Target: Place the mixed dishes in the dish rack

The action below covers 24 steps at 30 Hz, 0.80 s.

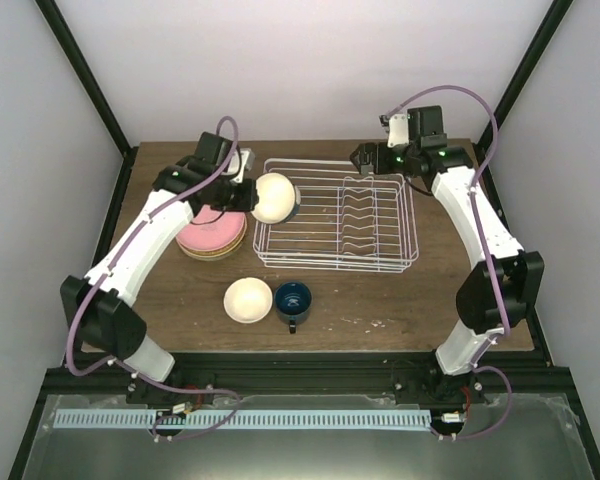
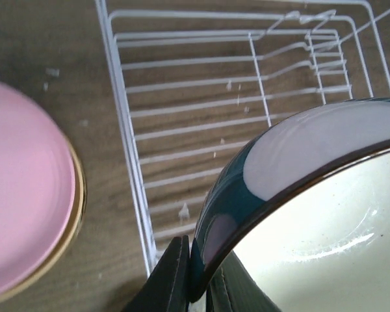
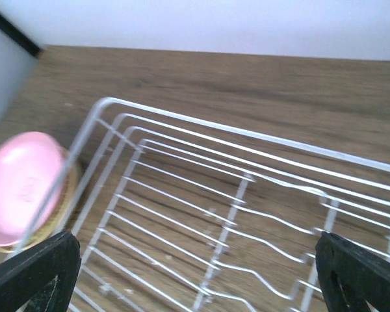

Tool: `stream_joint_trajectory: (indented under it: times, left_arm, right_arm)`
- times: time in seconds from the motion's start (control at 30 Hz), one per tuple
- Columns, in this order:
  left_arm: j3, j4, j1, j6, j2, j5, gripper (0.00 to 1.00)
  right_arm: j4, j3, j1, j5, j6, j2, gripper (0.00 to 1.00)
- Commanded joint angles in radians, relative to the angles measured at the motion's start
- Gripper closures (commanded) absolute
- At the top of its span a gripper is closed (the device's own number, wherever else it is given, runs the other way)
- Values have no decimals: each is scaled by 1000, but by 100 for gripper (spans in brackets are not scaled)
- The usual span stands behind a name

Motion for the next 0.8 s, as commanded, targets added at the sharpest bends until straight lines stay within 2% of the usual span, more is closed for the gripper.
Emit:
stream_joint_trajectory:
  times: [0.0, 0.3, 0.53, 0.77]
  left_arm:
    - [123, 99, -2, 55, 80, 6, 100]
    - [130, 186, -2, 43, 159, 45, 100]
    - [107, 230, -2, 49, 187, 76, 100]
    - [100, 246, -2, 51, 214, 95, 100]
  right_arm:
    - [88, -32, 10, -263, 82, -40, 0]
    - [282, -170, 10, -616, 222, -41, 0]
    - [385, -218, 18, -720, 276, -6, 0]
    - [460, -215, 81, -764, 313, 46, 0]
